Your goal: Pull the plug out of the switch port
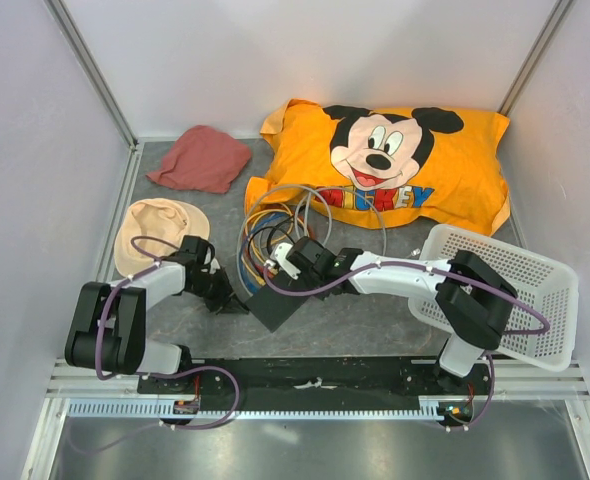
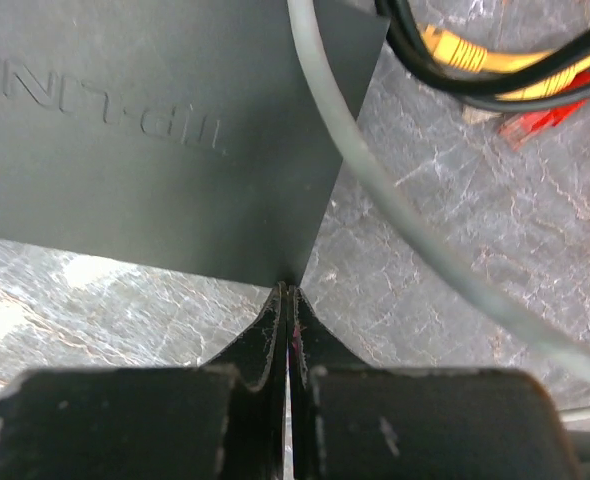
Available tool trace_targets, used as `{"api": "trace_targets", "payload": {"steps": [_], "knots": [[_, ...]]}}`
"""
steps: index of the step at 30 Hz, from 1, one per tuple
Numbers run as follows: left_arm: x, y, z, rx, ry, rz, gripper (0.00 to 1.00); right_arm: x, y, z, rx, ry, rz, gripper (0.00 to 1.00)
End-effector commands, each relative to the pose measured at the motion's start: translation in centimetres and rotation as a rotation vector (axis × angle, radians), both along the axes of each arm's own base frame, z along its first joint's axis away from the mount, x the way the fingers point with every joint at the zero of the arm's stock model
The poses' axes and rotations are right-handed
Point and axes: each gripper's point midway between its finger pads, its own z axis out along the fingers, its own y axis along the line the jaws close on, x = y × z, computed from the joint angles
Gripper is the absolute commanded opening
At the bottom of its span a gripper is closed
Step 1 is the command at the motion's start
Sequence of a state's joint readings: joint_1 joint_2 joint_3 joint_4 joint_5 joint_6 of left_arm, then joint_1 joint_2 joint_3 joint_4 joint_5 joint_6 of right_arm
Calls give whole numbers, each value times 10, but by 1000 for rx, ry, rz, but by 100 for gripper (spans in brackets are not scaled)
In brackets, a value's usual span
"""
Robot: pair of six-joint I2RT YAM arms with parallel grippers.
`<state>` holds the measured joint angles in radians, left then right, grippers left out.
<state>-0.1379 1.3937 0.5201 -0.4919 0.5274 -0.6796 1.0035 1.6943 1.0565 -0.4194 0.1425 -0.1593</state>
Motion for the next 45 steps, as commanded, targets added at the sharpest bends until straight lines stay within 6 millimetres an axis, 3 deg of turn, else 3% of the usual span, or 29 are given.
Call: {"api": "trace_targets", "payload": {"steps": [1,2,7,11,15,22,28,30,37,45], "knots": [[21,13,6,111,-52,13,2,12,16,17,48,-22,-14,0],[31,17,13,137,-84,13,2,12,17,19,57,-19,-20,0],[46,40,35,279,-155,17,2,9,14,24,58,-11,-28,0],[44,24,25,183,-124,78,2,-3,7,18,56,29,-8,0],[42,20,14,160,-112,80,2,-20,2,7,60,93,18,0],[36,-2,8,38,-83,79,2,-28,-2,0,69,116,33,0],[19,-19,5,14,-83,-1,2,-12,-3,-10,17,50,45,0],[14,-27,8,-5,-80,-28,1,2,-7,-9,-22,-6,27,0],[-1,-49,6,-34,-99,-105,2,46,-38,-24,-155,-22,-95,0],[0,-94,20,-75,-270,-303,1,65,-21,-7,-100,-41,-101,0]]}}
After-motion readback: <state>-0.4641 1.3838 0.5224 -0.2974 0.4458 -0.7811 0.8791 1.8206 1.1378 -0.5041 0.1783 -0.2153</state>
